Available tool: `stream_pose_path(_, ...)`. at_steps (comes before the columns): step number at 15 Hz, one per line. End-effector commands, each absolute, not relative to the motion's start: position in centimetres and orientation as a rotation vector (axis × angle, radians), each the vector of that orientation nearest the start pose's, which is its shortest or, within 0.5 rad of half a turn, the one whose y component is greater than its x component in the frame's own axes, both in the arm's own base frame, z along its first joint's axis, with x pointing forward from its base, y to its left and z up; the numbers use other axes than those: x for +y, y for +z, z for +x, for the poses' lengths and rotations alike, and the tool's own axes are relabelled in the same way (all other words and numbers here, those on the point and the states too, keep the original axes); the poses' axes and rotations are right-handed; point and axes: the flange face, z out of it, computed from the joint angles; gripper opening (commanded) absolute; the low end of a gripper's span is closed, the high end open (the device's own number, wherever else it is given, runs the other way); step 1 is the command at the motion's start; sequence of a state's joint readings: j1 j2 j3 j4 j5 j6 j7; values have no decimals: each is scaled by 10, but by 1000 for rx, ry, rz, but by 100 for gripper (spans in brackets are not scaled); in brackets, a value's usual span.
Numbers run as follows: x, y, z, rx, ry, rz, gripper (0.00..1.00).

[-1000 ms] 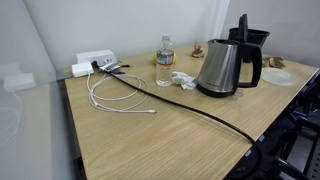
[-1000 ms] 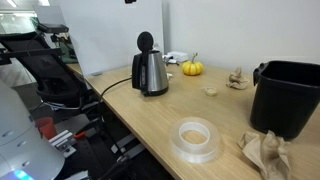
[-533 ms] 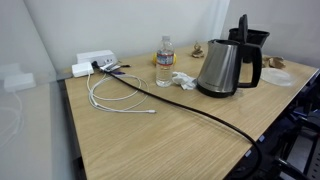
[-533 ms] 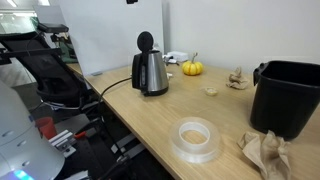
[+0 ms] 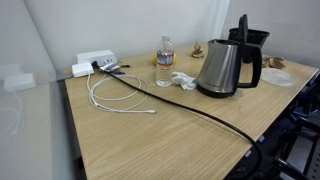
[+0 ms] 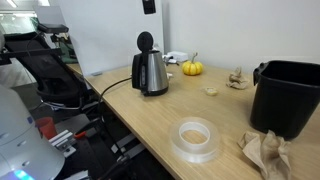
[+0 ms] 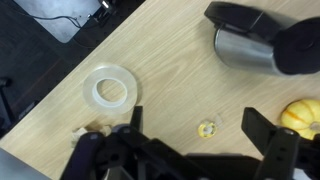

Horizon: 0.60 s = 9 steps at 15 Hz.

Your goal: Put the brown paper bag in the black bin

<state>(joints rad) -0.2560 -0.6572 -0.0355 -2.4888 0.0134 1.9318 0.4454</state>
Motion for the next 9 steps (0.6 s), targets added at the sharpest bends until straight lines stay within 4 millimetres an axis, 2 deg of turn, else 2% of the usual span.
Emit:
stream_pose_path(1,-161,478,359,1405,-189,-2767,100)
stream_pose_path(5,-221,431,369,1743,-191,-2571,100)
stream_pose_path(6,-209,440,363,1626,-177,-2631,100)
stream_pose_path(7,-214,431,365,1648,-162,-2620,100)
stream_pose_path(9,-212,434,366,1637,-172,-2625,100)
